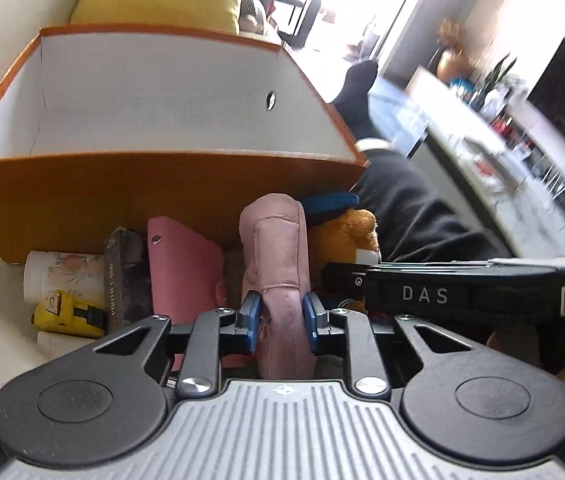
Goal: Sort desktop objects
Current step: 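Lift the plush dog and pink pouch together over the orange box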
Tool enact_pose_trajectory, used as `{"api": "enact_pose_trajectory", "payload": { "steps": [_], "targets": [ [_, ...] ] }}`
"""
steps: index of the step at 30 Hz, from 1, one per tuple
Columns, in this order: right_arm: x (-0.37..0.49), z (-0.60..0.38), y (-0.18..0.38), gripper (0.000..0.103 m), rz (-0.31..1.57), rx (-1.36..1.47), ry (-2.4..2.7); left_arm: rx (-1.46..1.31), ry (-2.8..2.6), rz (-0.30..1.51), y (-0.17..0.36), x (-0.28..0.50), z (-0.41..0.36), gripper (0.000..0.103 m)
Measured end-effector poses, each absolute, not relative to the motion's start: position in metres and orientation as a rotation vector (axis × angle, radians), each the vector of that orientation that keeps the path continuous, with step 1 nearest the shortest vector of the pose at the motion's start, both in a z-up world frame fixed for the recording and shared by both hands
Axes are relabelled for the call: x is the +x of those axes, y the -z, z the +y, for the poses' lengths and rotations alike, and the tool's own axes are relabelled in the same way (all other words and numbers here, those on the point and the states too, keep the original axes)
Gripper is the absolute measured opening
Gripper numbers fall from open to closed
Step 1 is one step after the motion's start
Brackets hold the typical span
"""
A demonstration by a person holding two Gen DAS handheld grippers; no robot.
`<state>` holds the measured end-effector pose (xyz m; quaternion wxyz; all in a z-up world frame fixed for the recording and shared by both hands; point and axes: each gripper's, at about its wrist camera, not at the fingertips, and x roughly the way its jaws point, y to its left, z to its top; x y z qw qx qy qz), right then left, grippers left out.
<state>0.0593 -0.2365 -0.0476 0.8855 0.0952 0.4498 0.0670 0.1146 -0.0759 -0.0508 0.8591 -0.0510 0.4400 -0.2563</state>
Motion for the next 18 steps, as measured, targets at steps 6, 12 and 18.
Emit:
{"api": "enact_pose_trajectory", "payload": {
  "steps": [6,12,18],
  "targets": [
    [0.045,-0.249,-0.001,0.047,0.827,0.174,-0.183,-0.148,0.579,0.811,0.012,0.101,-0.065,0.024],
    [0.053,-0.257,-0.058,0.047,0.686,0.176,-0.267,-0.169,0.613,0.654,-0.041,0.106,-0.054,0.024],
    [0.087,-0.25,-0.094,0.047,0.585,0.158,-0.303,-0.154,0.559,0.551,-0.075,0.137,-0.047,0.024]
  ]
}}
